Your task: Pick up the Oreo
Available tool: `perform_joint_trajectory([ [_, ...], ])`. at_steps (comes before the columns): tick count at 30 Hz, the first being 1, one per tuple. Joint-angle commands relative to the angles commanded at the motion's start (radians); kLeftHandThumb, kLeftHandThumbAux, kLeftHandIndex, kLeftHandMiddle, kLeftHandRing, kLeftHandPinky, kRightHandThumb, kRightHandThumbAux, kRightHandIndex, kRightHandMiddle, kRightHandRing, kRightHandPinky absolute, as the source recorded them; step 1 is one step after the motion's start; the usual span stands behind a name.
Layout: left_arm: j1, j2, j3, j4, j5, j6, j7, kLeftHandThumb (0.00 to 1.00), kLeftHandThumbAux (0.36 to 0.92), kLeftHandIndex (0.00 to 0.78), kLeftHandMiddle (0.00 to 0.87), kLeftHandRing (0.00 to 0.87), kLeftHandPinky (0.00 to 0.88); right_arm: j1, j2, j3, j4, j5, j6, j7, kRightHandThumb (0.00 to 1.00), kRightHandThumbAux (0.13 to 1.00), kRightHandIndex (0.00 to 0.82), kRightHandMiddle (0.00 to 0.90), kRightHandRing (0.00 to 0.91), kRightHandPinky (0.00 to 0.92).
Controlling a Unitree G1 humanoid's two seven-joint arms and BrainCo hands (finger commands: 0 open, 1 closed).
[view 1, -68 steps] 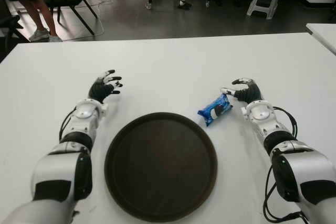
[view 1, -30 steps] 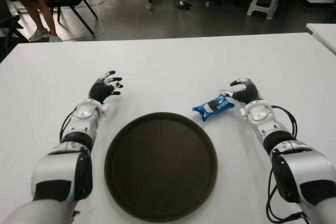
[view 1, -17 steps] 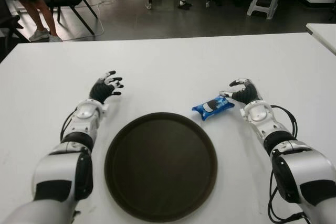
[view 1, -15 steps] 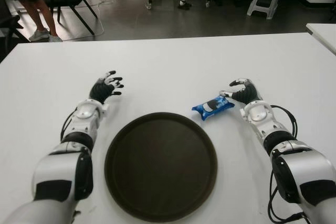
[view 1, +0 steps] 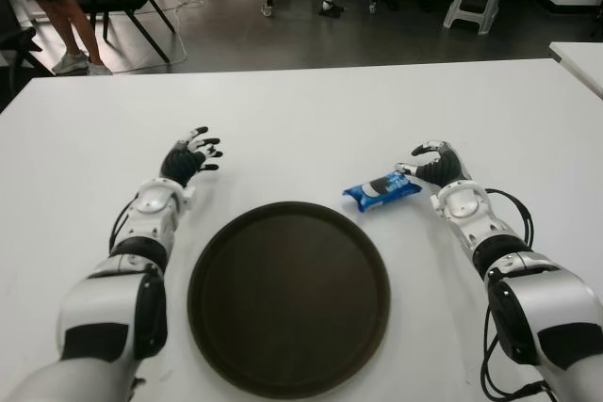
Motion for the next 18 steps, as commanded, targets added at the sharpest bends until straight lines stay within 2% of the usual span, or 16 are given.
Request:
perform_joint_trajectory([
  [10,0.001,0.005,-0.005,0.000,0.004,0.006,0.001,0.000,0.699,0.139,0.255,0.287,0.344,0.001,0.002,0.010,0.000,-0.011,-0.001,-0.011,0.177,0.758,0.392,0.510,0.525,0.532],
  [18,0.003,0.007,-0.004,0.001,0.004,0.008,0.001,0.000,0.687,0.133,0.254,0.290,0.354,0.001,0.001,0.019,0.001,-0.019,0.001,-0.012,0.153,0.758,0.387,0.505,0.520,0.524],
])
